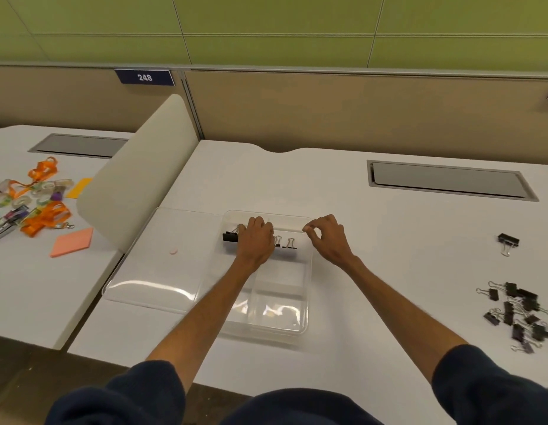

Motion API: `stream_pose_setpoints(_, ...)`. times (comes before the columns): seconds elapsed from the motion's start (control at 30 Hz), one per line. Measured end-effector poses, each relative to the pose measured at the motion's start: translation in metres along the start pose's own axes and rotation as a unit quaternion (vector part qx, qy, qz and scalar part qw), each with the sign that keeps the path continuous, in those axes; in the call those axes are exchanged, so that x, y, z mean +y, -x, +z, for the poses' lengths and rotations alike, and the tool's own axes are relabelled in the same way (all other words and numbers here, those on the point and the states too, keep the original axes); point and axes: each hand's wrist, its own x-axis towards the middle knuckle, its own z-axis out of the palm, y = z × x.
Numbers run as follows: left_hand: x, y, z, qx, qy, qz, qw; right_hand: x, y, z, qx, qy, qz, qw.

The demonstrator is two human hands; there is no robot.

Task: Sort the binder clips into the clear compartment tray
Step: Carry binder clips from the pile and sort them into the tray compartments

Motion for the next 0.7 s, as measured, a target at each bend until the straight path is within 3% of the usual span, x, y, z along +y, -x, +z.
stream_pose_setpoints(0.37,0.080,-0.011,0.005,0.060,0.066,0.040,0.995,0.041,0.021,-0.056,0.045,-0.016,0.078,0.996)
stream_pose_setpoints(0.7,0.170,-0.022,0.018,0.027,0.097,0.121,0.987,0.102,0.055,-0.122,0.104,-0.011,0.115,0.988)
